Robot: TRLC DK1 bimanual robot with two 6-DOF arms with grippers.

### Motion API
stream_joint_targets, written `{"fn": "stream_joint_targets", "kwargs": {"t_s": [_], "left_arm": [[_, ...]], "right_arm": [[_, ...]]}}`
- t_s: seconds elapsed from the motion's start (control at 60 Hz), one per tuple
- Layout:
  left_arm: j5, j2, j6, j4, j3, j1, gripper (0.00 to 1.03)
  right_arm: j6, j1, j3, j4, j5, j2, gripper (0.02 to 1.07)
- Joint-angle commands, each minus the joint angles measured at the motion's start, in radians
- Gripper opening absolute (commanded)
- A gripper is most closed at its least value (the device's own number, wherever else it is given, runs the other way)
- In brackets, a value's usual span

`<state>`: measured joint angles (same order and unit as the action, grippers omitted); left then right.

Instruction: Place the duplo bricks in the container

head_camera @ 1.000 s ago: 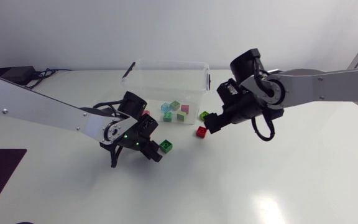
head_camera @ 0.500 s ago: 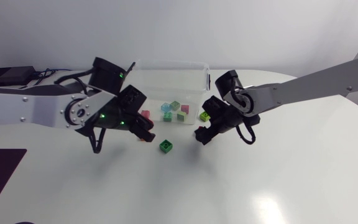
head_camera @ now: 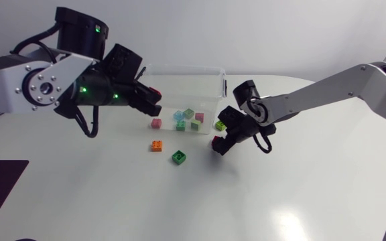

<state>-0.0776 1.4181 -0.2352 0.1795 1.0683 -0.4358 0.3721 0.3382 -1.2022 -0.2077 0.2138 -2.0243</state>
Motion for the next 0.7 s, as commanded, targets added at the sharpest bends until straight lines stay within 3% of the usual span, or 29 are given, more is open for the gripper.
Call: {"fn": "stream_joint_targets", "kwargs": {"t_s": [0.0, 0.167, 0.417, 0.683], "left_arm": [[0.002, 0.012, 0.031, -0.031, 0.065, 0.025, 0.22], [0.022, 0.093, 0.048, -0.103, 0.128, 0.054, 0.23], [0.045, 0.255, 0.073, -0.166, 0.236, 0.086, 0.23], [0.068, 0.397, 0.083, -0.192, 0.335, 0.081, 0.25]], "right_arm": [[0.036, -0.001, -0.025, 0.008, 0.012, -0.033, 0.89], [0.044, 0.013, -0.033, 0.005, 0.019, -0.048, 0.71], [0.044, 0.022, 0.015, 0.008, 0.019, -0.019, 0.25], [0.034, 0.022, 0.156, -0.006, 0.018, 0.200, 0.24]]}}
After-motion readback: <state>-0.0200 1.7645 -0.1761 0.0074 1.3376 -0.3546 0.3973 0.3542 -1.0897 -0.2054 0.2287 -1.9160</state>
